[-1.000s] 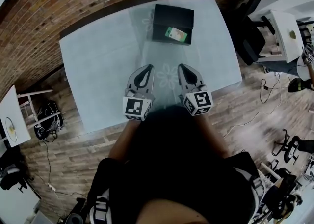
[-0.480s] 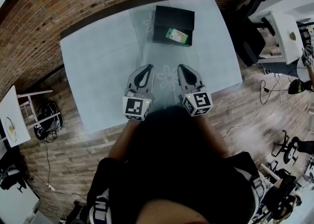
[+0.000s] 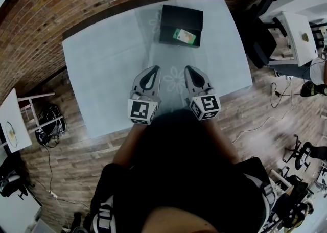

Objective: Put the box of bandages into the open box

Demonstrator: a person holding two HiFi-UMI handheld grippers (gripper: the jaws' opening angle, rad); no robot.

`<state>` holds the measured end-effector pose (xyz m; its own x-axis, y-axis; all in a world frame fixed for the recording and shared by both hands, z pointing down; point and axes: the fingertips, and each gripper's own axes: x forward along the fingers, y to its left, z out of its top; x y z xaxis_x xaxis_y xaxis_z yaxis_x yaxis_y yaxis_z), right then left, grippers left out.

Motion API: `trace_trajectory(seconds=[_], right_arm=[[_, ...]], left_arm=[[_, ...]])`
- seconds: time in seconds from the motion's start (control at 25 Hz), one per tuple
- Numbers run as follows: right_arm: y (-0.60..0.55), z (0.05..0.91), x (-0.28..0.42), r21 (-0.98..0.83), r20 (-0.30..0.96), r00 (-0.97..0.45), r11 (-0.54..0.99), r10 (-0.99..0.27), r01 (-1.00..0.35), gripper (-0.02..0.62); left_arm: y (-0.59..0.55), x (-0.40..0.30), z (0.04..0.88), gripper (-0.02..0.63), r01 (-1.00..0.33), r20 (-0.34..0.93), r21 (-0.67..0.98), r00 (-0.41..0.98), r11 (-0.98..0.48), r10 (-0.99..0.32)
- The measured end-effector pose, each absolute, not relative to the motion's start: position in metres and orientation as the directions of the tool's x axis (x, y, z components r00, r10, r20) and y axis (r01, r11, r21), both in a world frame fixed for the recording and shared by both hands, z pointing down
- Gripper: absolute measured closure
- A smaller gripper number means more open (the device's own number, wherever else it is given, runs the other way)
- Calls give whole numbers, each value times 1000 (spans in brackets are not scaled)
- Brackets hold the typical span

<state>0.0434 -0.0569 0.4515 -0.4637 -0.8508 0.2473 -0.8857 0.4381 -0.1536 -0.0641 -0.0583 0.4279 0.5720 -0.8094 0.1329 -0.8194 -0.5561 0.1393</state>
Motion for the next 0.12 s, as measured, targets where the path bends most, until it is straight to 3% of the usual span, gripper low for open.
trace_trajectory(seconds=[0.12], right_arm=[[-58, 452, 42, -152, 248, -463, 438, -851, -886, 569]], left_arm=[[-59, -65, 428, 568, -820, 134, 140, 571, -555, -810]])
